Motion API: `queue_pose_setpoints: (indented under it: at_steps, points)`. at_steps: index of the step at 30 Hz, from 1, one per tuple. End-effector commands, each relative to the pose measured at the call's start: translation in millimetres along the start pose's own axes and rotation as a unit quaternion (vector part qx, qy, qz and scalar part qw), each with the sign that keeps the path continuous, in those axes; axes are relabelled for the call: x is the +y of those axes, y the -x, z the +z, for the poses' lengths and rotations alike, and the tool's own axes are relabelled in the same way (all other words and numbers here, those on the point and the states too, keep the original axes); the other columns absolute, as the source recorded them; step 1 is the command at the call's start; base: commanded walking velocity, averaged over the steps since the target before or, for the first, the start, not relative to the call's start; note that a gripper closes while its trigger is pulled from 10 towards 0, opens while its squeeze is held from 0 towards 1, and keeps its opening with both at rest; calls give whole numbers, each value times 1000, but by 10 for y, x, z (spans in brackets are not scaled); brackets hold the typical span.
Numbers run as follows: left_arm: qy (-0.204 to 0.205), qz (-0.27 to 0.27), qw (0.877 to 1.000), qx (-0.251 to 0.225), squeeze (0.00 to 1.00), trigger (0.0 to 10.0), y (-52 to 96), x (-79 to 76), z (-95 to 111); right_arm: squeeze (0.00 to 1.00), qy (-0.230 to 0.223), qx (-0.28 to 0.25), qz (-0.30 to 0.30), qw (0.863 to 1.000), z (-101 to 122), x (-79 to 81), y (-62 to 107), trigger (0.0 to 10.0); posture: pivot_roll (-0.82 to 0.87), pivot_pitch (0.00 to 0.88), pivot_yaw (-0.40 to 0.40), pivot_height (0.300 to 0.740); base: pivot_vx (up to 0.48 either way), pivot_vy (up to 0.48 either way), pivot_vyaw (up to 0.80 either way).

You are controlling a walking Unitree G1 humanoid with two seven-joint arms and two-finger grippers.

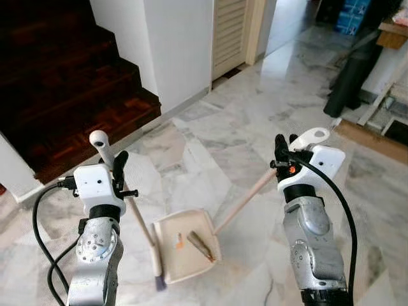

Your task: Sweep floor

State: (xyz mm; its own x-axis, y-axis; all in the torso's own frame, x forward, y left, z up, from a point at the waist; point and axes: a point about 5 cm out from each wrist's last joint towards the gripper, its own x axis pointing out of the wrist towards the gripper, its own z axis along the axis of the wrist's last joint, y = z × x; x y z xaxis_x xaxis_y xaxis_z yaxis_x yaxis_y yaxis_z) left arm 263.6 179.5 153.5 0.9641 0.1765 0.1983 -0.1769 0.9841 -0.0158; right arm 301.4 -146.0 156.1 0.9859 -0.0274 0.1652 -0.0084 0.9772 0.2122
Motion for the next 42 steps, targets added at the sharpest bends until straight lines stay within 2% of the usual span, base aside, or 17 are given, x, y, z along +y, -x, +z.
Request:
queue_pose_setpoints:
  at_steps: [1,16,23,39,42]
  points:
    - [-3,-9,1000,-28,0,10000,16,-28,133,0,-14,-29,9,999,129,37,1,10000,-72,66,33,740,0,266,0]
    - [-8,-25,1000,-16,0,10000,75,-29,94,0,-17,-29,10,999,96,69,54,10000,-90,0,51,740,0,268,0]
    - [-4,-25,999,-19,0,10000,46,-42,105,0,-4,-37,9,999,122,49,24,10000,-87,0,49,740,0,269,0]
    - [-6,-11,1000,-26,0,10000,6,-7,144,0,-3,-37,4,999,125,43,-21,10000,-56,31,41,740,0,268,0]
    - [-6,-9,1000,-26,0,10000,-1,-7,143,0,-3,-40,6,999,142,52,-53,10000,-52,37,42,740,0,269,627]
